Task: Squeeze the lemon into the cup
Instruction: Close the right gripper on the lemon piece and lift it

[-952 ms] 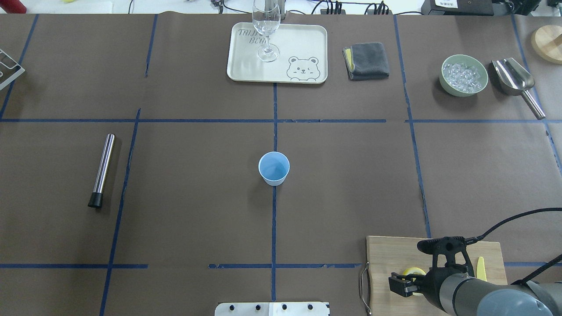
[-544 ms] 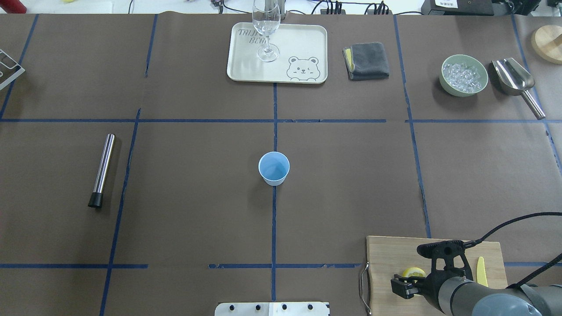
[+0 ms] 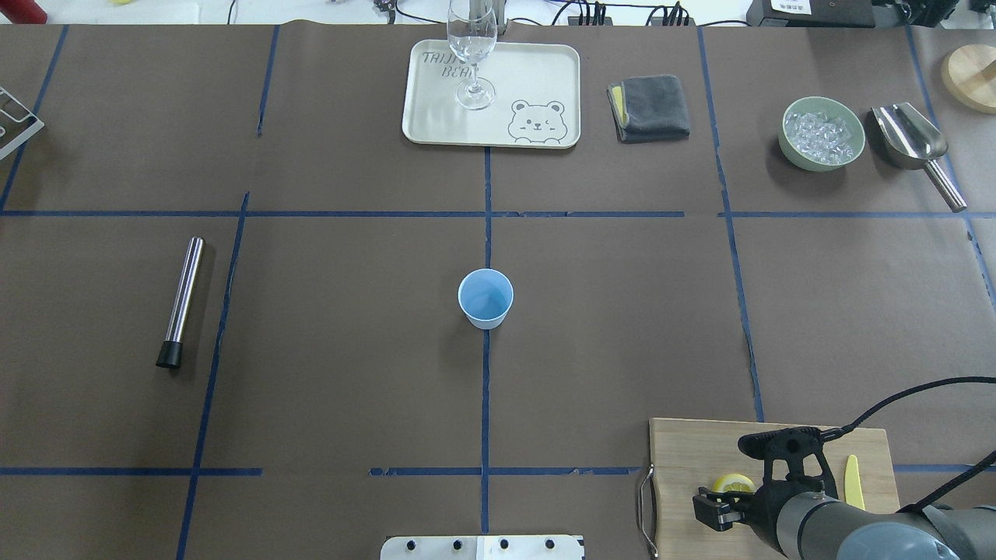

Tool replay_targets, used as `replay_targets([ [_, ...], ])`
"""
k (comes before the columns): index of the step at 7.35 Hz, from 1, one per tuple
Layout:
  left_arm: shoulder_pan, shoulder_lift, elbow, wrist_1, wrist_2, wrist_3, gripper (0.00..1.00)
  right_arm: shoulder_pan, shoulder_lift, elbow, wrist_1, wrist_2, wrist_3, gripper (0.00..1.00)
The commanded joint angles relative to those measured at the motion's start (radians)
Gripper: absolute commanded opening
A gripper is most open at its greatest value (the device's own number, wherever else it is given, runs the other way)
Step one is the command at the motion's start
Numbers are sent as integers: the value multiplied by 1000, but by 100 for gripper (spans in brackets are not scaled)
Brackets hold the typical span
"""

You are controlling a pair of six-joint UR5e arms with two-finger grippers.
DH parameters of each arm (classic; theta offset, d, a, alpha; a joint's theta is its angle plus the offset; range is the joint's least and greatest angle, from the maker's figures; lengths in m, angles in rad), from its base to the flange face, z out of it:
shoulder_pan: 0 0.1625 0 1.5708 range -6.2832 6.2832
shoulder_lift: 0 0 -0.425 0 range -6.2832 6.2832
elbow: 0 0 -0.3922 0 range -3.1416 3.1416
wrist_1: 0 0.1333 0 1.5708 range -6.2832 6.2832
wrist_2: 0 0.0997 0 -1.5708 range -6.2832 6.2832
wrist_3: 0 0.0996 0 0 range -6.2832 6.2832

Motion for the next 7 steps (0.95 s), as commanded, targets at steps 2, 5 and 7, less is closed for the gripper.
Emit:
replay_targets([
  [2, -2, 1, -6, 1, 0, -1, 100, -1, 3, 2, 0, 0, 1, 81],
  [5, -5, 6, -21, 1, 0, -1, 100, 0, 3, 14, -1, 1, 1, 43],
  [7, -3, 4, -26, 1, 3, -1, 100, 2, 3, 35, -1, 1, 1, 18],
])
